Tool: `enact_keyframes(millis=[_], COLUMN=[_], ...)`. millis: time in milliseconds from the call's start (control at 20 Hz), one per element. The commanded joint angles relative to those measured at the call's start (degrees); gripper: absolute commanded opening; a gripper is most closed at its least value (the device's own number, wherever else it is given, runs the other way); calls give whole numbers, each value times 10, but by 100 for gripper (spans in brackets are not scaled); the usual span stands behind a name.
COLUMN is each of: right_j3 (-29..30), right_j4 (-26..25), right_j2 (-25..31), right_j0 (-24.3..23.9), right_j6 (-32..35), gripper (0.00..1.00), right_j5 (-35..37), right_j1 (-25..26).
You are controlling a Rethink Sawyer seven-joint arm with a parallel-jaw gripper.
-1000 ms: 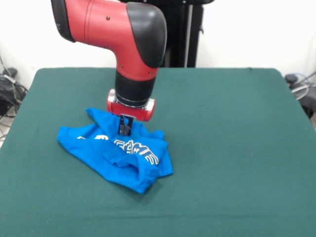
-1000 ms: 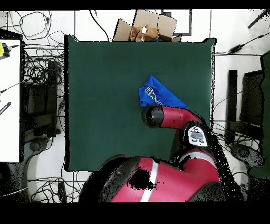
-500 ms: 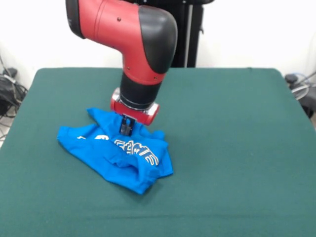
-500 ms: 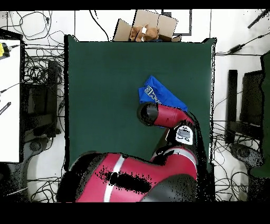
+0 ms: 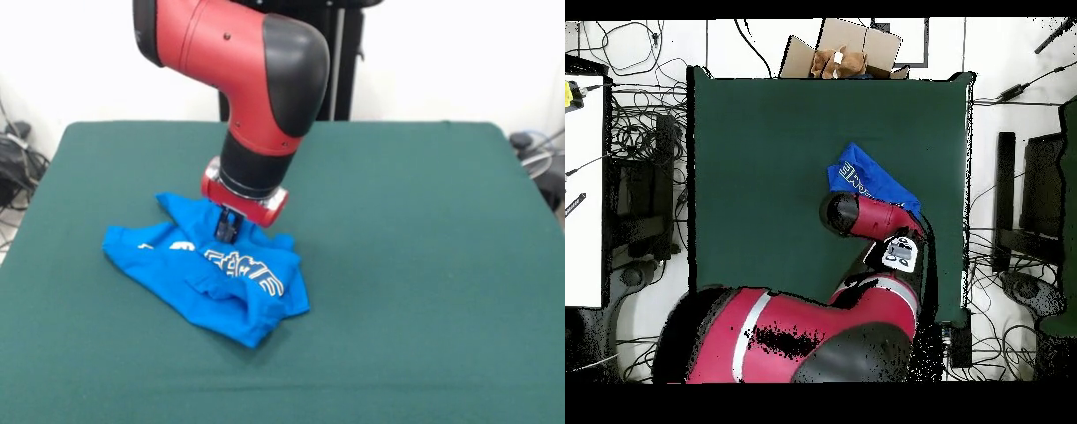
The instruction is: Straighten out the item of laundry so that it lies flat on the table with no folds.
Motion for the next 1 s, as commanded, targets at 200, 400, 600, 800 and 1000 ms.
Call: enact_keyframes(millis=[200,400,600,800,1000], right_j3=[-50,-50,-44,-43,-49], right_j4=[112,124,128,140,152], right_j2=[125,126,140,152,146], right_j0=[51,53,45,41,51], right_j6=[178,170,158,158,162], gripper=[0,0,0,0,0], right_j5=[-102,-104,-109,-112,-107], right_j1=[123,123,117,115,117])
